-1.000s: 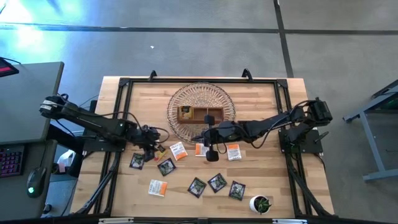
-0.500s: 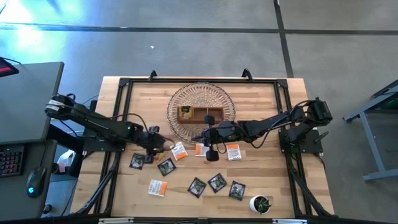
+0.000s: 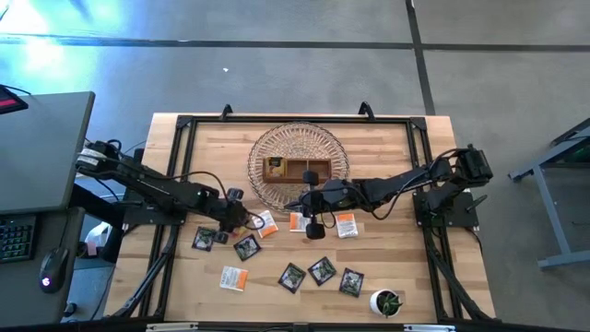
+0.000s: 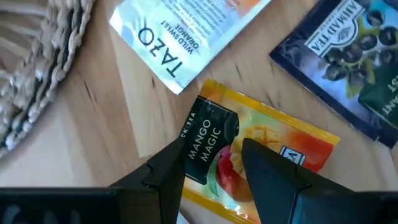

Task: Pick & Place Tea
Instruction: Put the yellow tea bag into the left section of the wooden organizer

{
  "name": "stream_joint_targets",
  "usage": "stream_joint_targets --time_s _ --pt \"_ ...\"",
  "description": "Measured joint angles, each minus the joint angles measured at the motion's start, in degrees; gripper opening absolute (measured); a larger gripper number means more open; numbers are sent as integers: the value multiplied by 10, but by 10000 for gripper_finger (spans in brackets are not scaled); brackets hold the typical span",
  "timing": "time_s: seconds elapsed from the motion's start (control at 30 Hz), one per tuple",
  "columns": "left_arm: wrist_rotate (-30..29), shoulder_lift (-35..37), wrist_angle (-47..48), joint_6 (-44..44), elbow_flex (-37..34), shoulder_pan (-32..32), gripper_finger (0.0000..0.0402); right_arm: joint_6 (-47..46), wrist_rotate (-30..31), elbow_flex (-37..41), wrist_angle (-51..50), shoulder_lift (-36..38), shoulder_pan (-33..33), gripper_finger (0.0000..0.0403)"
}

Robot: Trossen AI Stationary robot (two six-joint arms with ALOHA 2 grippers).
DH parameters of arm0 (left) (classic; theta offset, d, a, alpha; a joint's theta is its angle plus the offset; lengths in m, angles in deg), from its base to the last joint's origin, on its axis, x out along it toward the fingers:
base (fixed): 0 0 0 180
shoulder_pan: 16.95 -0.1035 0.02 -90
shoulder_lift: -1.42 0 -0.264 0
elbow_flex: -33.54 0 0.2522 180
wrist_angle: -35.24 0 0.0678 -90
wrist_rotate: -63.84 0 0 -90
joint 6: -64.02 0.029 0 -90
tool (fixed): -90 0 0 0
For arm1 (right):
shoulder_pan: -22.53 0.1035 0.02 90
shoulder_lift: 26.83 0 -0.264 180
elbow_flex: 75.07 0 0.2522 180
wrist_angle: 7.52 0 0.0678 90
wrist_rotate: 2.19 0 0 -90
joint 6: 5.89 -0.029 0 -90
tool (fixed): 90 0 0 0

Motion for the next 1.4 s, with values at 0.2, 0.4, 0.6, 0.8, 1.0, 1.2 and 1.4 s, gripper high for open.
stream_joint_targets --time_s 0.2,0.4,0.6,0.8,1.0,1.2,1.4 --pt "16 -24 -74 -110 -2 0 159 0 0 0 0 0 0 4" --pt "-12 -50 -150 -295 -3 0 159 0 0 0 0 0 0 7" --pt "-7 -54 -172 -361 -3 0 159 0 -2 0 0 0 0 3" --pt "23 -37 -157 -348 20 0 159 0 -4 0 0 0 0 8" --pt "13 -36 -83 -235 71 0 159 0 -4 0 0 0 0 2" --pt "3 -47 -26 -162 81 0 159 -15 -35 0 59 -32 2 2" --pt "22 -85 -28 -167 83 0 159 13 -48 -23 152 -139 22 1"
